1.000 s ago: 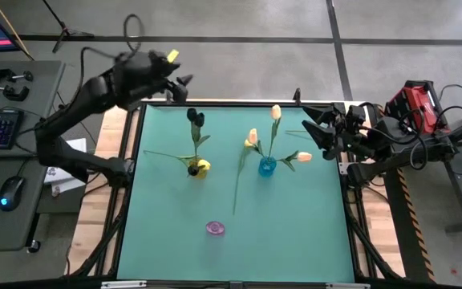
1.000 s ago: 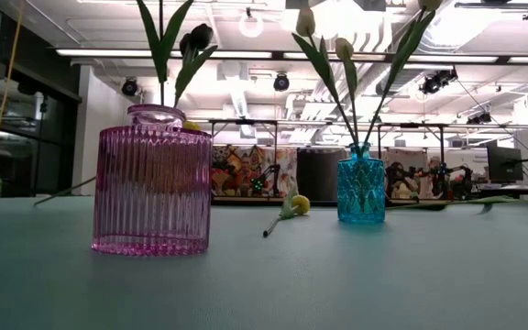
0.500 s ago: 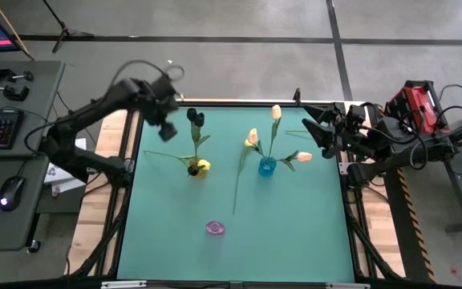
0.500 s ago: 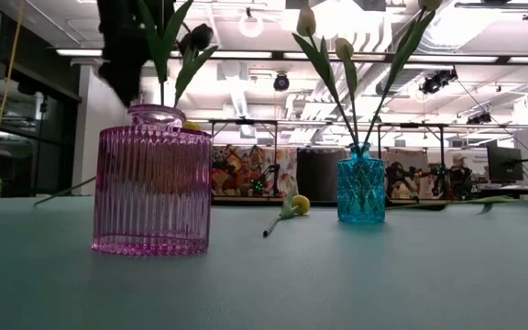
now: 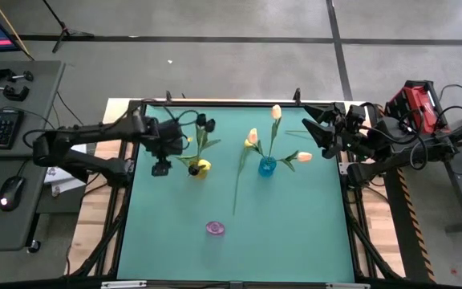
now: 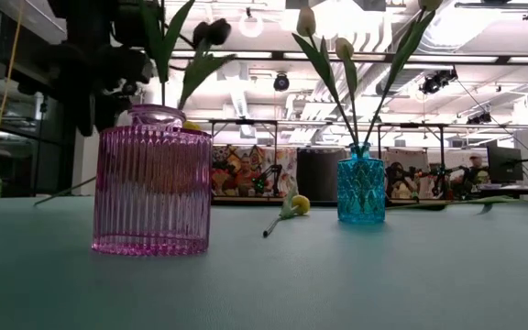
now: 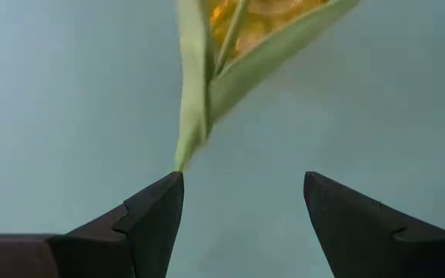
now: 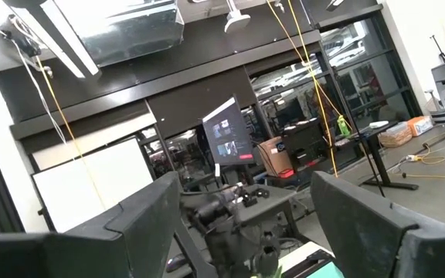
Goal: Sort flowers into vase by color
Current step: Put the left yellow tulip flower into the purple vase
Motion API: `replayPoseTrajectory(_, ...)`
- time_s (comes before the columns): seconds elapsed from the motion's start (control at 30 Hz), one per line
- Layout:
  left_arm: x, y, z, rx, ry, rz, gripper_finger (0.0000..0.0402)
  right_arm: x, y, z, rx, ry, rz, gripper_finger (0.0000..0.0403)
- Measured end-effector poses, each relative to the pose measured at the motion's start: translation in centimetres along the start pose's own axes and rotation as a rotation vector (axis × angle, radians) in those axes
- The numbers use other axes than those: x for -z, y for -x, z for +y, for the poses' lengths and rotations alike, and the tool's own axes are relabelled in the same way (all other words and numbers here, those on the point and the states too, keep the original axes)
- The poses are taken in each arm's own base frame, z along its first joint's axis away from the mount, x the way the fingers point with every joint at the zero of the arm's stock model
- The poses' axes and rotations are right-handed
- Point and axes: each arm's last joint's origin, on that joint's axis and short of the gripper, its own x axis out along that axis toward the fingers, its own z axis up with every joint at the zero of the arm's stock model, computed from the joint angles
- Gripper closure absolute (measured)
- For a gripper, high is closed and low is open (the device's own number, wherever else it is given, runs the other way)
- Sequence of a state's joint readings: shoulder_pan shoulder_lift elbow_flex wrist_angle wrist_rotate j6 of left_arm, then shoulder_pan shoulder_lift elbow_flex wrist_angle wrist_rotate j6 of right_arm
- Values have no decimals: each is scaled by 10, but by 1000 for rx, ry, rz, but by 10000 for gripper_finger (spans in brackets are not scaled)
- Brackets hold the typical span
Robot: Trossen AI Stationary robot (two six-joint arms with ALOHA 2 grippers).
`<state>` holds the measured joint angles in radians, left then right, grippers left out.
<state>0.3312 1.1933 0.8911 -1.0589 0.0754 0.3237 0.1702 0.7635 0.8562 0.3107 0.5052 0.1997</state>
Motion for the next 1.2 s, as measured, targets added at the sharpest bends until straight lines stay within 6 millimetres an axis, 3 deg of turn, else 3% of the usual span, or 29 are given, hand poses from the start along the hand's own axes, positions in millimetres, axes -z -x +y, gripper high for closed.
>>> replayPoseTrajectory(0.23,3,-24,-5,-153,-90,-26,147,0,0,0,0,0,0,123)
replayPoseTrajectory(0.47,0,-27,-4,-183,-30,-70,151,0,0,0,2,2,0,123)
replayPoseTrajectory(0.83,-4,-30,-2,-183,-7,-82,260,0,0,0,10,2,-2,123)
replayPoseTrajectory(1.03,-5,-31,-4,-130,4,-100,290,0,0,0,10,1,-2,123)
replayPoseTrajectory(1.2,-5,-31,-4,-126,11,-102,292,0,0,0,10,0,-2,123)
